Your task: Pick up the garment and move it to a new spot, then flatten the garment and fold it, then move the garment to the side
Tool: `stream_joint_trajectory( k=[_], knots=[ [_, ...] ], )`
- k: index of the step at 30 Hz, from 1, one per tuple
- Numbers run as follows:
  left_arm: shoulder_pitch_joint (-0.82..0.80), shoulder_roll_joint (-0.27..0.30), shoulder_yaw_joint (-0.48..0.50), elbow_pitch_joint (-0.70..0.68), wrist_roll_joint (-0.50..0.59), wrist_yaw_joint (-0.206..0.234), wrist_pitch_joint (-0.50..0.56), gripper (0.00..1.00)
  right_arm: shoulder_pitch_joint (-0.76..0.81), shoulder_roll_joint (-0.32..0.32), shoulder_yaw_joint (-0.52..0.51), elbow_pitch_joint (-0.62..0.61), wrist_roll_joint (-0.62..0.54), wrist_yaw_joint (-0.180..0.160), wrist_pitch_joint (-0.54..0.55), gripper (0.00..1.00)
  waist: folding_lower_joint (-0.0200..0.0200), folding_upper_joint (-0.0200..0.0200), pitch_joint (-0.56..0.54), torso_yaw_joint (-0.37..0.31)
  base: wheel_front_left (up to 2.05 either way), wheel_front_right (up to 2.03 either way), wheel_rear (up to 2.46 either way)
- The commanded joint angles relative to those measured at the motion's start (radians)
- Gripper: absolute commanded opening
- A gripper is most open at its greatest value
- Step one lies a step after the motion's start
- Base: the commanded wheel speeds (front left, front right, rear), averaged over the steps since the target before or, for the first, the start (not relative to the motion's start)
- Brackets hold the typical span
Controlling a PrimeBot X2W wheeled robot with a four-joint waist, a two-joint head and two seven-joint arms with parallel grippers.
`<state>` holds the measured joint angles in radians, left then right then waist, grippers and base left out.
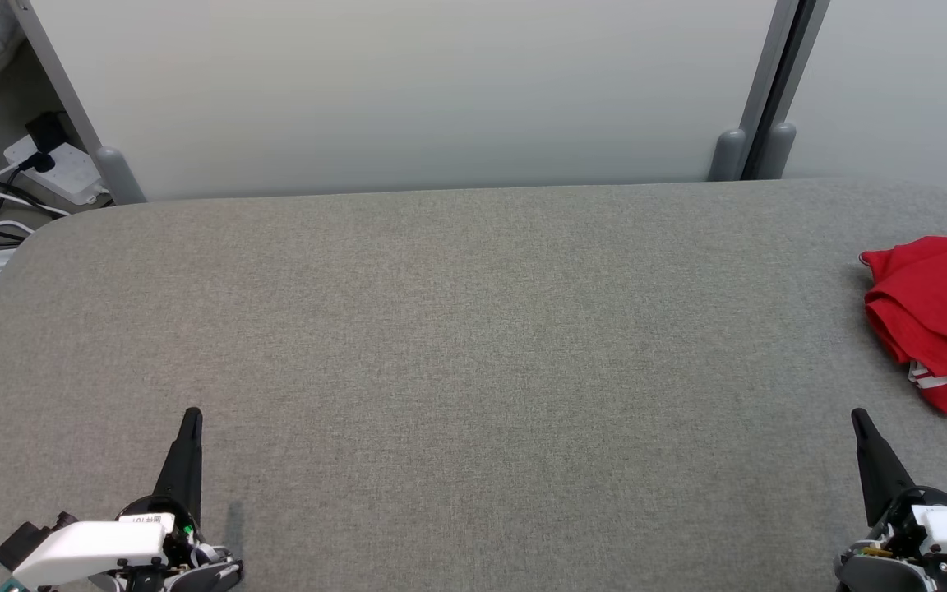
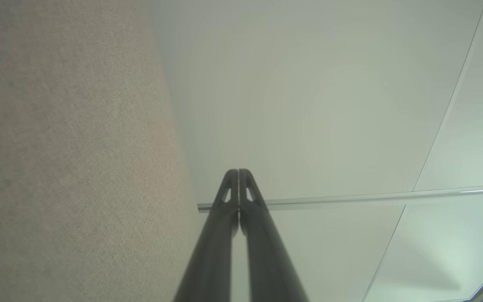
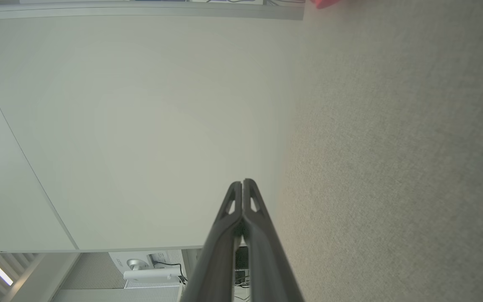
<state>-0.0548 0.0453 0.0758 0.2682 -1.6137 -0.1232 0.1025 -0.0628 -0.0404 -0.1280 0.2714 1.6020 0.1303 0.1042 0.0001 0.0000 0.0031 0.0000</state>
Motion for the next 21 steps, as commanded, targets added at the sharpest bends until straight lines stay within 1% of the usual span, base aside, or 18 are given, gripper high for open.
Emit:
stream_joint_trajectory(
  k=[1,21],
  knots=[
    [-0.053,0.01,0.032,-0.023,0.0,-0.007,0.006,0.0,-0.045,-0.011,0.015,-0.027,0.007,0.0,0.008,0.0,0.0,0.0,0.0,0.0,0.0,0.0,0.0],
    [-0.053,0.008,0.034,-0.023,0.002,-0.007,0.008,0.0,-0.045,-0.011,0.014,-0.027,0.007,0.0,0.009,0.0,0.0,0.0,0.0,0.0,0.0,0.0,0.0]
  ],
)
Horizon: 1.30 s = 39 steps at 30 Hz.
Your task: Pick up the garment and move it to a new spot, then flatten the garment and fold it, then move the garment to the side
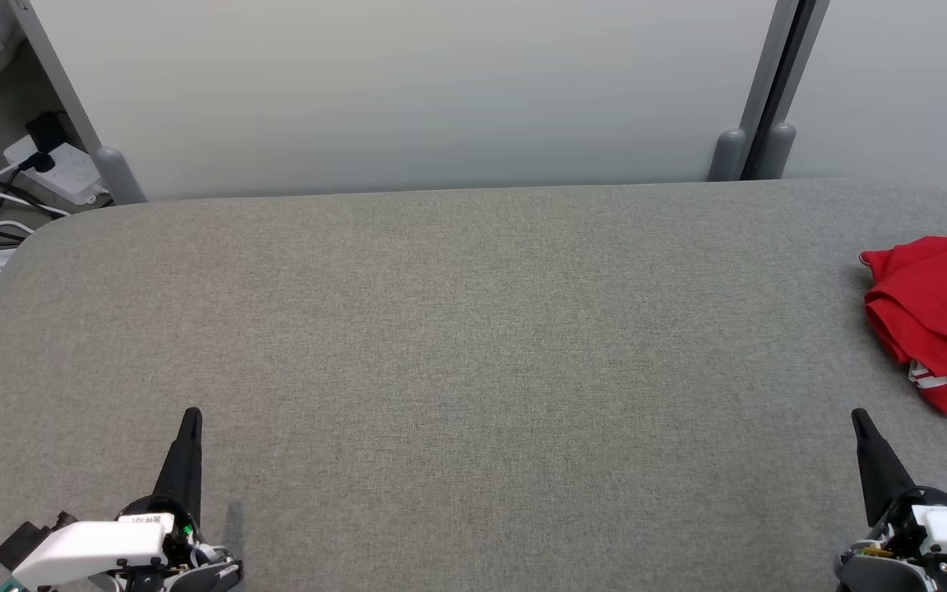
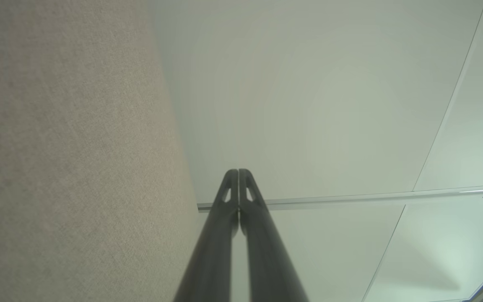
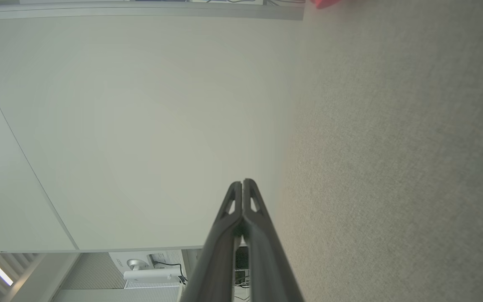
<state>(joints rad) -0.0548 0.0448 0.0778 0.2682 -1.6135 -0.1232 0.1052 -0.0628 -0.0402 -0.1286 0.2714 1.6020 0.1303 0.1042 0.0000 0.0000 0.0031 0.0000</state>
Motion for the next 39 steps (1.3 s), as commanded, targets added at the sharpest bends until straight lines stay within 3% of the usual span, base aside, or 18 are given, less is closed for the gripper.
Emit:
stream_joint_trajectory(
  k=[1,39],
  knots=[
    [-0.053,0.009,0.032,-0.023,0.002,-0.007,0.005,0.0,-0.045,-0.011,0.015,-0.027,0.007,0.0,0.009,0.0,0.0,0.0,0.0,0.0,0.0,0.0,0.0],
    [-0.053,0.007,0.034,-0.023,0.004,-0.007,0.007,0.0,-0.045,-0.011,0.014,-0.027,0.006,0.0,0.009,0.0,0.0,0.0,0.0,0.0,0.0,0.0,0.0]
  ],
)
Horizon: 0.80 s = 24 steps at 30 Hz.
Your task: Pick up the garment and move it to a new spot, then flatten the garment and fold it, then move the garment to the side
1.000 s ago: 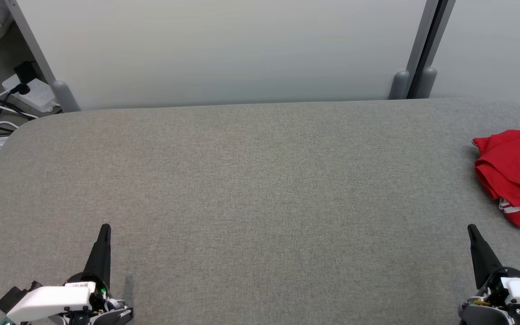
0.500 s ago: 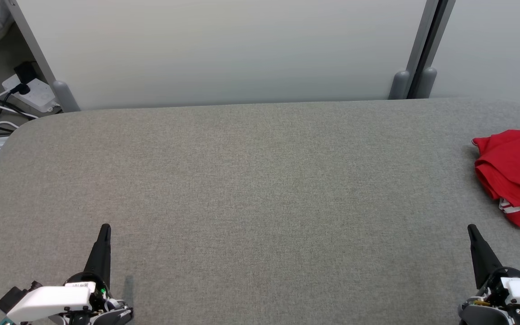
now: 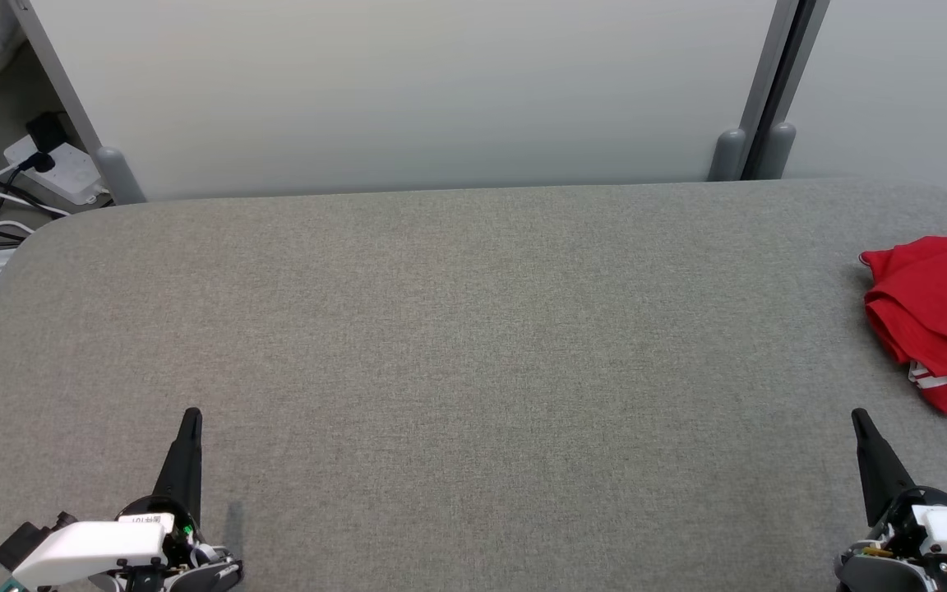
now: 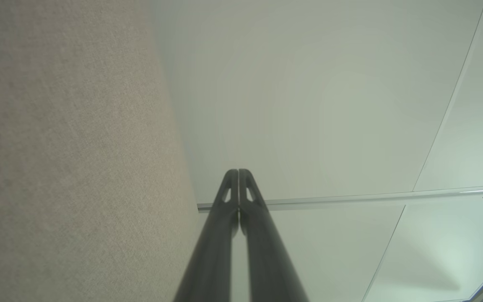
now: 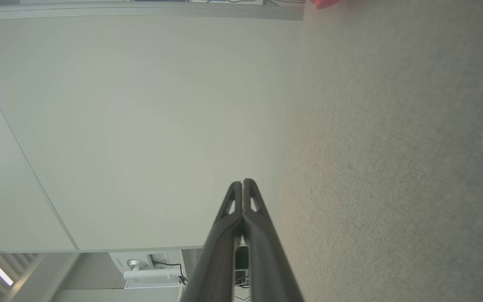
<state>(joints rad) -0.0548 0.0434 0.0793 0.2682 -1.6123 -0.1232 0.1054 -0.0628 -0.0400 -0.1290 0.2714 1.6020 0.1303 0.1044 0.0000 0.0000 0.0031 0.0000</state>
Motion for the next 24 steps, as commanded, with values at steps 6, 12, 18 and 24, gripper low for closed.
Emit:
stream_joint_trajectory(
  k=[6,12,18,24],
  knots=[
    [-0.053,0.009,0.033,-0.023,0.003,-0.007,0.007,0.0,-0.045,-0.011,0.015,-0.027,0.006,0.0,0.009,0.0,0.0,0.0,0.0,0.0,0.0,0.0,0.0],
    [-0.053,0.008,0.033,-0.023,0.003,-0.007,0.007,0.0,-0.045,-0.011,0.015,-0.027,0.006,0.0,0.009,0.0,0.0,0.0,0.0,0.0,0.0,0.0,0.0],
    [-0.053,0.008,0.034,-0.023,0.003,-0.007,0.007,0.0,-0.045,-0.011,0.015,-0.027,0.006,0.0,0.009,0.0,0.0,0.0,0.0,0.0,0.0,0.0,0.0],
    [-0.053,0.008,0.034,-0.023,0.003,-0.007,0.007,0.0,-0.045,-0.011,0.014,-0.027,0.006,0.0,0.009,0.0,0.0,0.0,0.0,0.0,0.0,0.0,0.0]
  ],
)
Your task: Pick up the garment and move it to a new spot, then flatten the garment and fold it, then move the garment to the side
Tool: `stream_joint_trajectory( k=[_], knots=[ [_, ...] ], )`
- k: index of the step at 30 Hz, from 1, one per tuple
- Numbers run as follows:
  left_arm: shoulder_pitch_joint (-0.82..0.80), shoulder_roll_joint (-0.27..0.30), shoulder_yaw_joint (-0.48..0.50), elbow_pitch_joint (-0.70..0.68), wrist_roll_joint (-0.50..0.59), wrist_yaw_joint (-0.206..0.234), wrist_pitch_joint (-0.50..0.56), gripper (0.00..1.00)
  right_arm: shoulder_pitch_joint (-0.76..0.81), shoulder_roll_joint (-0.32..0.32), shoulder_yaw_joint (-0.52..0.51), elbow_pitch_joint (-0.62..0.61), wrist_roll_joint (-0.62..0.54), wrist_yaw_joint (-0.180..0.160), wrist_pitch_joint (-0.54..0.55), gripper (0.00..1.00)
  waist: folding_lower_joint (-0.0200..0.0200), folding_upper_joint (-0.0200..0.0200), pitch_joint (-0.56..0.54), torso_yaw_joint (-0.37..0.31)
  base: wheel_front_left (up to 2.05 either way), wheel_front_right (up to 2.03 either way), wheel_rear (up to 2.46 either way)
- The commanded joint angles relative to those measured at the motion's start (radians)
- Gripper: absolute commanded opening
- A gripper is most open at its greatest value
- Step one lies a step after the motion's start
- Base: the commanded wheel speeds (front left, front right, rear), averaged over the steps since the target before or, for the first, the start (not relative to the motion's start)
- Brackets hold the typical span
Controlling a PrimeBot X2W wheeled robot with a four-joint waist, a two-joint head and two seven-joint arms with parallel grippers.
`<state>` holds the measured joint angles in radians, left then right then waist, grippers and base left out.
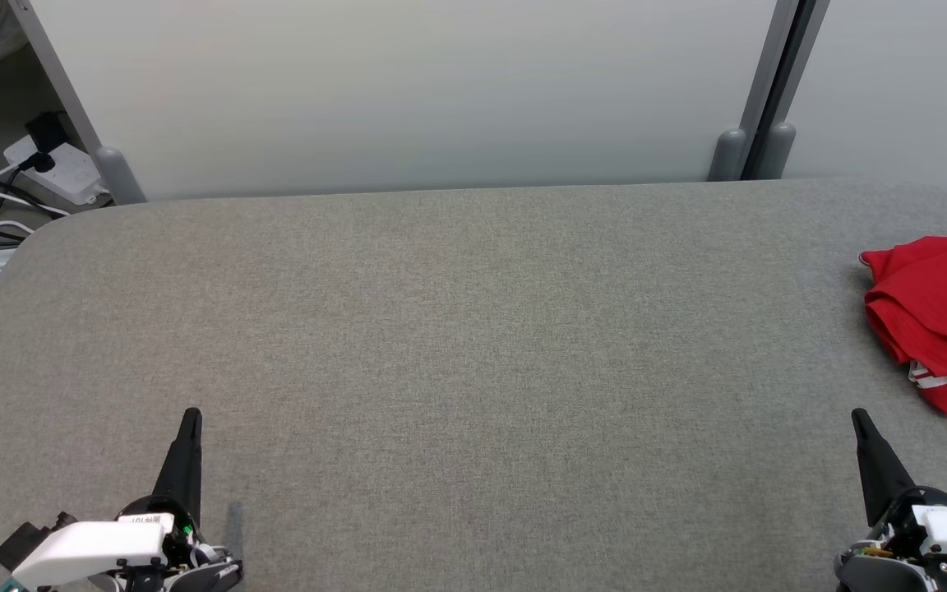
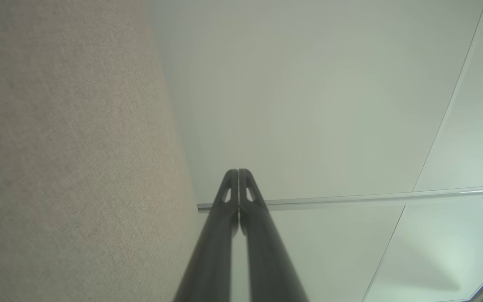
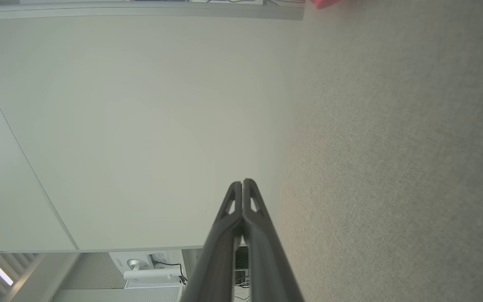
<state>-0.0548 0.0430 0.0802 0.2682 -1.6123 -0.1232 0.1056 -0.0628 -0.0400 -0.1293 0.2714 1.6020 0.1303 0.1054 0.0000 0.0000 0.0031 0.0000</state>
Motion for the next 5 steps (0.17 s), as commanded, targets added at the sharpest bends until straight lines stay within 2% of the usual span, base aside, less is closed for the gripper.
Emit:
stream_joint_trajectory(
  k=[1,5],
  knots=[
    [-0.053,0.008,0.033,-0.023,0.003,-0.007,0.007,0.0,-0.045,-0.011,0.015,-0.027,0.006,0.0,0.008,0.0,0.0,0.0,0.0,0.0,0.0,0.0,0.0],
    [-0.053,0.008,0.033,-0.023,0.003,-0.007,0.007,0.0,-0.045,-0.011,0.015,-0.027,0.006,0.0,0.008,0.0,0.0,0.0,0.0,0.0,0.0,0.0,0.0]
  ],
)
